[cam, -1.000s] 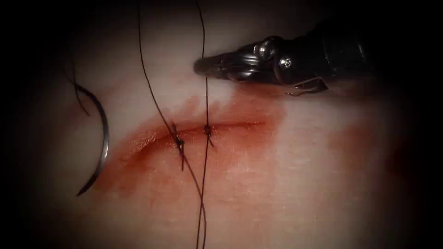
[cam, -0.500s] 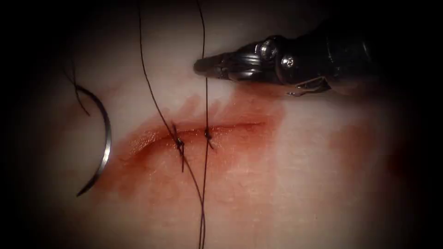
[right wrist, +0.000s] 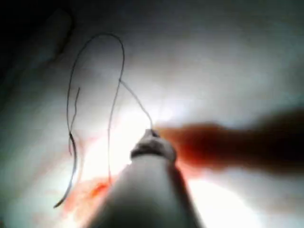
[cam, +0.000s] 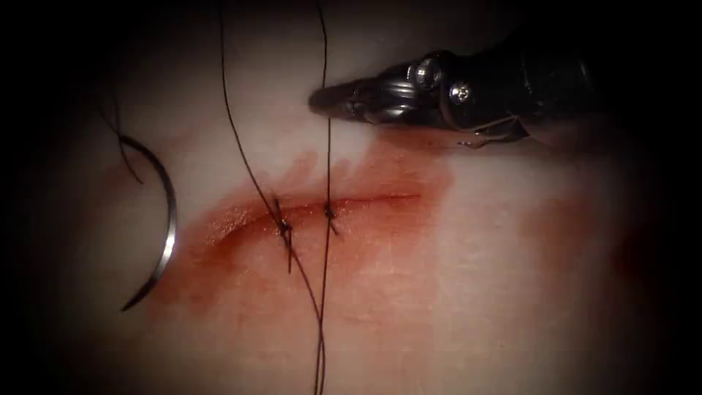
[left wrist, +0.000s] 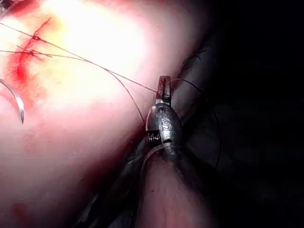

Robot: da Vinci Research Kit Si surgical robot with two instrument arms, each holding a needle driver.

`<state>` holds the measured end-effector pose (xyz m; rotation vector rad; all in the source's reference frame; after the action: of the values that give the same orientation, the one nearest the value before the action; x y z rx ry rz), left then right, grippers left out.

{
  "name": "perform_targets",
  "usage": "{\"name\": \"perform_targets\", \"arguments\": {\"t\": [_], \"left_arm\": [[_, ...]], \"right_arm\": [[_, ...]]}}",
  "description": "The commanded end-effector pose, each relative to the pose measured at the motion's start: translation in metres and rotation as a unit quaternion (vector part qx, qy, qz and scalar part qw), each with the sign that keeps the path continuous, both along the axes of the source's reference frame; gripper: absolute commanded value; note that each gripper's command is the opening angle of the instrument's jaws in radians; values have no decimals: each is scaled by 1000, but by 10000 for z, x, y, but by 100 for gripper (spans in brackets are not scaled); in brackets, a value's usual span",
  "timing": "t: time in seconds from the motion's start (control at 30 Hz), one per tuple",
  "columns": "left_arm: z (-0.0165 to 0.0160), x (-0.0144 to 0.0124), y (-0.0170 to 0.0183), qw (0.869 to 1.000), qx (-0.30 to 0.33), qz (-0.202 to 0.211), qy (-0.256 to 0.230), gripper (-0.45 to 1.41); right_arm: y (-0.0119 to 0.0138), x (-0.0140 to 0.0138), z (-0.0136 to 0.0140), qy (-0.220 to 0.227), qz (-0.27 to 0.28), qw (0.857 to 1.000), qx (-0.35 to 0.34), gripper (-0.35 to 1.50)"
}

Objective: Wound Closure

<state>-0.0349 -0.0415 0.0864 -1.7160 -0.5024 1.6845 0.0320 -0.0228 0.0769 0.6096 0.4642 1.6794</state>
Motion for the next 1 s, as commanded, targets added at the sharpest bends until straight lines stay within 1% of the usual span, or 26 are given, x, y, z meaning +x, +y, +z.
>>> {"name": "perform_targets", "arguments": {"t": [0.03, 0.1, 0.13, 0.2, 0.23, 0.27, 0.3, 0.33, 0.37, 0.4, 0.43, 0.47, 0.5, 0.53, 0.57, 0.67, 0.73, 0.77, 0.83, 0.9, 0.93, 1.0], "left_arm": [[3, -5, -7, 1000, 3, 3, -2, -45], [1, -3, -2, 1000, 5, 0, -2, -45], [-1, -2, 1, 1000, 7, -2, -1, -45], [-8, -1, 11, 1000, 12, -5, -1, -45], [-12, 1, 17, 1000, 18, -6, -3, -45], [-15, 2, 23, 1000, 15, -8, -1, -45], [-20, 4, 31, 1000, 13, -9, 0, -45], [-24, 6, 38, 1000, 10, -12, 1, -45], [-28, 8, 45, 1000, 8, -14, 3, -45], [-33, 11, 54, 1000, 6, -16, 4, -45], [-36, 13, 60, 1000, 3, -17, 5, -45], [-39, 16, 66, 1000, 0, -18, 6, -45], [-42, 19, 72, 1000, -3, -20, 8, -45], [-45, 24, 80, 1000, -8, -22, 10, -45], [-48, 27, 86, 1000, -11, -22, 11, -45], [-56, 40, 108, 999, -21, -25, 21, -45], [-62, 47, 125, 999, -28, -27, 28, -45], [-64, 49, 133, 999, -31, -26, 30, -45], [-70, 54, 151, 998, -38, -28, 33, -45], [-74, 57, 166, 998, -44, -29, 36, -45], [-77, 58, 174, 998, -46, -29, 38, -45], [-80, 60, 186, 997, -50, -29, 42, -45]], "right_arm": [[-4, 7, 4, 9, -8, 1000, 10, -35], [-10, 7, 2, 36, -35, 998, 33, -35], [-14, 7, 1, 54, -52, 997, 28, -35], [-20, 5, -4, 90, -110, 990, -13, -35], [-23, 3, -6, 112, -169, 977, -69, -35], [-23, 1, -8, 121, -197, 967, -108, -18], [-23, -1, -10, 127, -214, 958, -141, -6], [-22, -4, -12, 135, -219, 951, -173, -1], [-21, -8, -13, 136, -218, 947, -191, 7], [-20, -11, -15, 136, -231, 938, -221, 12], [-18, -18, -17, 130, -250, 924, -260, 12], [-16, -22, -19, 119, -267, 911, -291, 19], [-12, -27, -22, 106, -287, 896, -322, 36], [-7, -34, -26, 92, -302, 884, -345, 66], [-2, -39, -29, 86, -307, 879, -353, 76], [17, -59, -44, 80, -320, 870, -367, 93], [28, -70, -53, 78, -329, 866, -368, 120], [35, -77, -58, 71, -332, 868, -363, 132], [42, -87, -66, 59, -328, 871, -360, 138], [42, -98, -71, 55, -326, 873, -359, 138], [38, -103, -73, 55, -332, 868, -365, 138], [25, -111, -75, 68, -351, 856, -373, 128]]}}
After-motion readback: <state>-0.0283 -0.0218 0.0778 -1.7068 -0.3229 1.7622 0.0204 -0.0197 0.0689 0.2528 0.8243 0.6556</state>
